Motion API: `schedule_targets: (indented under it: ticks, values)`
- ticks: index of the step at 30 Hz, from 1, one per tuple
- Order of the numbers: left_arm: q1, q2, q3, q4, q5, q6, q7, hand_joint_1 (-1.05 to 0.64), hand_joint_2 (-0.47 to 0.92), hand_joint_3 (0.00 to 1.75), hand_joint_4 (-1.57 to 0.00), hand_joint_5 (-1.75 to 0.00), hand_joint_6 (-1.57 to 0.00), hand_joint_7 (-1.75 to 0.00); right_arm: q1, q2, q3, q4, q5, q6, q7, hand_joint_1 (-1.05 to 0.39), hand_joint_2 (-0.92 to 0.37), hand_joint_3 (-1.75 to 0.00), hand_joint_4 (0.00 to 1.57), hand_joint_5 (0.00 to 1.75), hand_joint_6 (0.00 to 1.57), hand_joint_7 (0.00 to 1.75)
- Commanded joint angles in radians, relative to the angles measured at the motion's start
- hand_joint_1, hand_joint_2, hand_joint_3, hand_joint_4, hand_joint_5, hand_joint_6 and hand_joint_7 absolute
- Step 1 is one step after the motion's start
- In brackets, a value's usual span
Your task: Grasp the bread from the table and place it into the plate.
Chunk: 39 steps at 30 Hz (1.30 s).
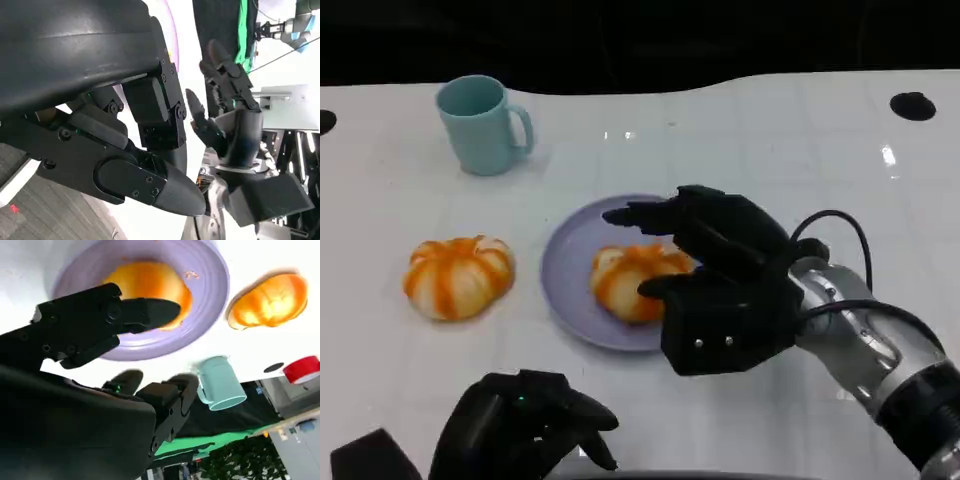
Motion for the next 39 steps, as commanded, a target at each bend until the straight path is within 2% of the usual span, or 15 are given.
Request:
schedule_targets:
  ticks: [1, 5, 8, 14, 17, 21, 23, 26, 27, 29, 31, 35, 37, 39]
  values:
    - [0.012, 0.005, 0.004, -0.016, -0.004, 0.005, 0.011, -0.97, 0.92, 0.01, -1.07, -1.10, -1.37, -0.32, 0.039, -0.023, -0.004, -0.080, 0.010, 0.013, 0.028, -0.68, -0.92, -0.37, 0.00, 0.33, 0.22, 0.00]
    - [0.014, 0.001, 0.007, -0.011, 0.000, -0.006, 0.013, -0.96, 0.92, 0.01, -1.07, -1.09, -1.36, -0.32, 0.080, -0.035, -0.010, -0.130, 0.019, -0.015, 0.017, -0.67, -0.92, -0.37, 0.02, 0.39, 0.24, 0.01]
    - [0.015, 0.000, 0.008, -0.004, 0.002, -0.022, 0.012, -0.95, 0.92, 0.02, -1.07, -1.09, -1.35, -0.32, 0.128, -0.064, -0.026, -0.205, 0.042, -0.023, 0.038, -0.66, -0.92, -0.38, 0.04, 0.43, 0.25, 0.02]
    - [0.018, 0.004, 0.006, -0.020, -0.005, -0.003, 0.012, -0.96, 0.92, 0.03, -1.07, -1.09, -1.36, -0.32, 0.230, -0.115, -0.078, -0.321, 0.110, -0.077, 0.047, -0.60, -0.92, -0.34, 0.04, 0.71, 0.36, 0.07]
    - [0.019, 0.005, 0.006, -0.022, 0.000, -0.004, 0.017, -0.96, 0.92, 0.03, -1.08, -1.09, -1.36, -0.31, 0.305, -0.118, -0.117, -0.376, 0.170, -0.119, 0.037, -0.54, -0.92, -0.27, 0.19, 0.80, 0.50, 0.13]
    - [0.024, 0.007, 0.004, -0.030, -0.009, 0.014, 0.010, -0.96, 0.92, 0.02, -1.09, -1.08, -1.37, -0.31, 0.413, -0.093, -0.178, -0.429, 0.289, -0.187, 0.021, -0.42, -0.92, -0.17, 0.47, 0.90, 0.67, 0.21]
    - [0.025, 0.006, 0.004, -0.028, -0.016, 0.015, 0.003, -0.95, 0.92, 0.02, -1.09, -1.08, -1.37, -0.30, 0.455, -0.085, -0.202, -0.448, 0.351, -0.206, 0.032, -0.38, -0.92, -0.18, 0.52, 0.94, 0.72, 0.24]
    - [0.026, 0.006, 0.002, -0.033, -0.022, 0.023, 0.000, -0.95, 0.92, 0.01, -1.09, -1.07, -1.38, -0.29, 0.511, -0.087, -0.233, -0.495, 0.454, -0.206, 0.082, -0.28, -0.91, -0.24, 0.51, 1.22, 0.74, 0.44]
    - [0.026, 0.007, 0.001, -0.036, -0.020, 0.025, 0.003, -0.95, 0.92, 0.01, -1.10, -1.06, -1.38, -0.29, 0.529, -0.096, -0.243, -0.511, 0.476, -0.208, 0.097, -0.25, -0.90, -0.28, 0.52, 1.27, 0.72, 0.55]
    - [0.026, 0.009, 0.000, -0.040, -0.021, 0.031, 0.006, -0.96, 0.92, 0.01, -1.10, -1.06, -1.39, -0.28, 0.559, -0.112, -0.260, -0.532, 0.504, -0.222, 0.124, -0.17, -0.69, -0.70, 0.56, 1.36, 0.70, 0.75]
    - [0.026, 0.010, 0.001, -0.042, -0.021, 0.035, 0.008, -0.96, 0.91, 0.00, -1.10, -1.06, -1.39, -0.28, 0.585, -0.126, -0.279, -0.540, 0.522, -0.250, 0.142, -0.11, -0.55, -0.99, 0.60, 1.41, 0.73, 0.86]
    - [0.024, 0.010, 0.002, -0.040, -0.024, 0.040, 0.005, -0.96, 0.92, 0.00, -1.11, -1.05, -1.40, -0.26, 0.637, -0.154, -0.317, -0.554, 0.544, -0.280, 0.172, -0.06, -0.42, -1.33, 0.77, 1.54, 0.83, 1.14]
    - [0.022, 0.011, 0.003, -0.035, -0.020, 0.030, 0.004, -0.96, 0.92, 0.00, -1.11, -1.05, -1.40, -0.26, 0.662, -0.167, -0.332, -0.563, 0.551, -0.291, 0.185, -0.04, -0.37, -1.44, 0.83, 1.64, 0.86, 1.27]
    - [0.022, 0.012, 0.004, -0.034, -0.024, 0.033, 0.002, -0.96, 0.92, 0.01, -1.11, -1.05, -1.40, -0.25, 0.690, -0.178, -0.346, -0.576, 0.563, -0.298, 0.200, -0.07, -0.34, -1.47, 0.87, 1.72, 0.84, 1.35]
